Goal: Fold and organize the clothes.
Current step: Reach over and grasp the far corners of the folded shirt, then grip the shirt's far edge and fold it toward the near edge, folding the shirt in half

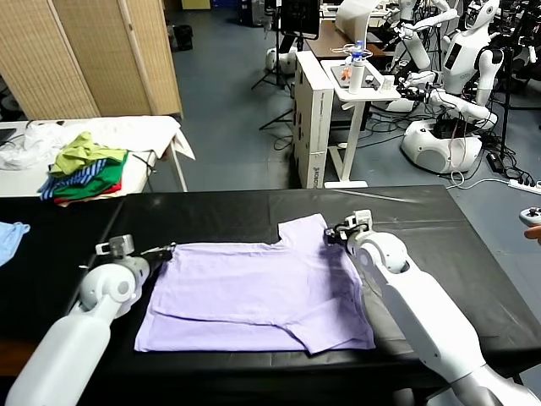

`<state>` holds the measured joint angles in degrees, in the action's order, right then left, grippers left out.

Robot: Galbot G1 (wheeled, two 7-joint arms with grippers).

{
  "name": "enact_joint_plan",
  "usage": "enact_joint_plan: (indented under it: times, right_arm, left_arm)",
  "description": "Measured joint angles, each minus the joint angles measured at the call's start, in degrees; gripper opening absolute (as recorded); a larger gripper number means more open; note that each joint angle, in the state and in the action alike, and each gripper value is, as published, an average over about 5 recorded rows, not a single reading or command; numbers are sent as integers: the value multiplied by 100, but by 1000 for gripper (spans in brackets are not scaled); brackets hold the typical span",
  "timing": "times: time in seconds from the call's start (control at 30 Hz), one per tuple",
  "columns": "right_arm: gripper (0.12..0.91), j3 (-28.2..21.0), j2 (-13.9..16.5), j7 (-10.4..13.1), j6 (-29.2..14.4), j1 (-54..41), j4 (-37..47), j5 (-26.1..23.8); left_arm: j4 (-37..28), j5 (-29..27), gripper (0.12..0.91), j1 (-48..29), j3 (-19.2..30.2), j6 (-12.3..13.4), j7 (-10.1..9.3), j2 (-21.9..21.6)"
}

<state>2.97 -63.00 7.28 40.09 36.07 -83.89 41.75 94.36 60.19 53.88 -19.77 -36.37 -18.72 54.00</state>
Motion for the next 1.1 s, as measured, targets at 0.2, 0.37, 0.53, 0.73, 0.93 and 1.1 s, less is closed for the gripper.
enact_joint_plan:
  times: [0.2, 0.37, 0.53, 0.73, 0.93, 1.1]
  right_arm:
    - [140, 215, 138, -96, -318, 208, -382, 106]
    - [140, 480, 279, -93, -299, 451, -748, 248]
    - [140, 780, 423, -50, -144, 767, -1190, 405]
    - [140, 1147, 607, 4, 106, 1231, -1847, 476]
    - [140, 1423, 828, 97, 211, 1671, -2483, 580]
    - [140, 1608, 1041, 196, 211, 2063, -2962, 626]
  left_arm:
    - [222, 91, 146, 150, -165, 40, -11, -42]
    - [462, 189, 146, 305, -323, 48, -28, -129]
    - [759, 284, 146, 538, -485, 52, -53, -249]
    - [1254, 261, 146, 927, -709, 41, -65, -349]
    - [1810, 193, 146, 1433, -1007, 28, -69, -359]
    - [2301, 201, 146, 1948, -1310, -25, -163, -262]
